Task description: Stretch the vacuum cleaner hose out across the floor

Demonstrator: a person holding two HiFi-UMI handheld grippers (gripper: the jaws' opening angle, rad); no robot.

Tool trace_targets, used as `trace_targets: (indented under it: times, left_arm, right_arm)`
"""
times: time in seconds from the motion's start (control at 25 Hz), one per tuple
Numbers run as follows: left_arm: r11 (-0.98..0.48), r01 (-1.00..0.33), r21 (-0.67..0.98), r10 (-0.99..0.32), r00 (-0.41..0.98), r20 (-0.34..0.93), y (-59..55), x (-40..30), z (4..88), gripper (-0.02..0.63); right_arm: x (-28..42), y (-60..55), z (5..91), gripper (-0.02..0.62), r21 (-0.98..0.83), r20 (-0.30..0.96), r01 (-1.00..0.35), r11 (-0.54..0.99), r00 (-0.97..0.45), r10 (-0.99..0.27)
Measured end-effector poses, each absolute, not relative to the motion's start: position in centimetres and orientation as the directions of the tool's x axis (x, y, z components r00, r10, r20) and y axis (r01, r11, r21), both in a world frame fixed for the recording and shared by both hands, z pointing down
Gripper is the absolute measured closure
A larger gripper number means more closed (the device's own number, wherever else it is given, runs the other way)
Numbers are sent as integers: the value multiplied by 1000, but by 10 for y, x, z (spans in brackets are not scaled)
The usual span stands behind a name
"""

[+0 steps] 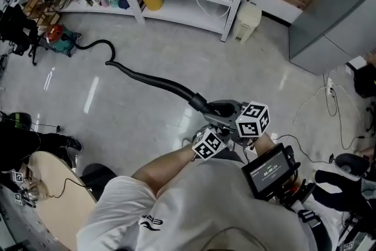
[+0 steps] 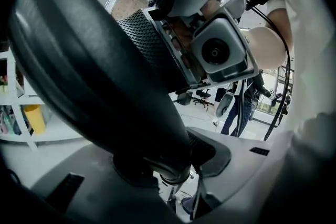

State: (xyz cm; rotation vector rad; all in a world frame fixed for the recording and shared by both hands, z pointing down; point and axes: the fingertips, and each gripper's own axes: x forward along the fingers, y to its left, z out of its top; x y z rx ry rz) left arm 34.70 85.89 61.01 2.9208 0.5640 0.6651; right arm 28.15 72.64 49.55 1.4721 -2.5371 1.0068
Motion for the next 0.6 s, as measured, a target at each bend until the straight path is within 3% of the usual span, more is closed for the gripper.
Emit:
trace_targets:
  times: [0.6]
  left_arm:
    - [-948, 271, 168, 317, 852, 417, 931, 478, 613, 470]
  right_arm:
    - [392, 808, 497, 428, -466, 345, -764, 446, -621, -704]
